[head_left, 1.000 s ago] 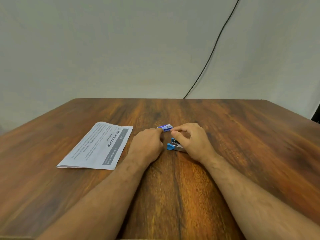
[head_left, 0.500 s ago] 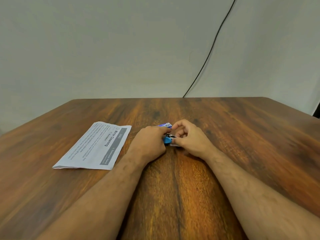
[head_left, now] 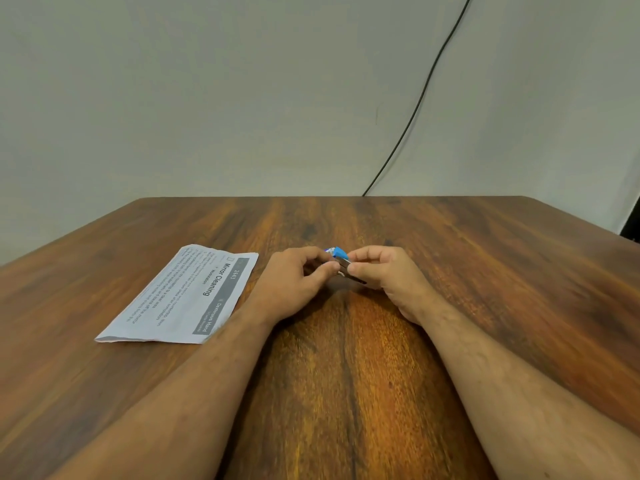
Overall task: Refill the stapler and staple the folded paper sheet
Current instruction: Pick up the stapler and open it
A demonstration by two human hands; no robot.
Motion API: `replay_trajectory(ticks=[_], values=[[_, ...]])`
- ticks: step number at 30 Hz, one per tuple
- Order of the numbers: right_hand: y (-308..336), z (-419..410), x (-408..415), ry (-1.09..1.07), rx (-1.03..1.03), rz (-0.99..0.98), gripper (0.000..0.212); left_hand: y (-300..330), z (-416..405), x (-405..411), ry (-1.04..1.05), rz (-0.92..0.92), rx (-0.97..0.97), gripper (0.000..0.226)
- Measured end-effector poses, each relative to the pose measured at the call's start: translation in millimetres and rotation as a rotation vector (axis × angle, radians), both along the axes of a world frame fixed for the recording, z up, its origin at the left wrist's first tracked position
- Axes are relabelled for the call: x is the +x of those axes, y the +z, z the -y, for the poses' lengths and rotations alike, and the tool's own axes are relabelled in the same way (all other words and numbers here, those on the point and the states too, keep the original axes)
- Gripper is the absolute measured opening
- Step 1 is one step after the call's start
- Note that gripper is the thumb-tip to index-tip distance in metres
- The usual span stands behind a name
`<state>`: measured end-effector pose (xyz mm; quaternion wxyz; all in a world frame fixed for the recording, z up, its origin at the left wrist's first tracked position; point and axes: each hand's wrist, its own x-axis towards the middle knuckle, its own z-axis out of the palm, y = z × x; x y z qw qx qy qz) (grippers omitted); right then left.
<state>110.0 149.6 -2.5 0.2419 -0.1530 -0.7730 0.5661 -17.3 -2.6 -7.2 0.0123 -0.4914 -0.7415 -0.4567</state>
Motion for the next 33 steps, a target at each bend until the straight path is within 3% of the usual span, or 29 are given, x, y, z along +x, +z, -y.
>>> replay_trajectory(ticks=[16, 21, 26, 29, 33], values=[[-5.1, 0.5, -4.4, -0.141, 0.142, -0.050, 0.019, 2.1, -1.7, 0.7, 0.048, 0.063, -0.074, 0.016], [-1.8, -3.4, -2.9, -0.179, -0.119, -0.182, 0.017, 4.1, -2.9, 2.5, 0.108, 0.083, -0.067, 0.012], [-4.7, -6.7, -4.6, -0.201, -0.097, -0.160, 0.018, 5.2, -0.6, 8.7, 0.170, -0.032, -0.146, 0.012], [-4.4, -5.3, -3.7, -0.171, -0.073, -0.172, 0.015, 9.0, -2.4, 13.6, 0.148, -0.074, -0.054, 0.021], [-5.9, -2.6, -3.8, -0.093, -0.041, -0.176, 0.017, 10.8, -11.5, 17.0, 0.083, 0.082, 0.200, 0.030]])
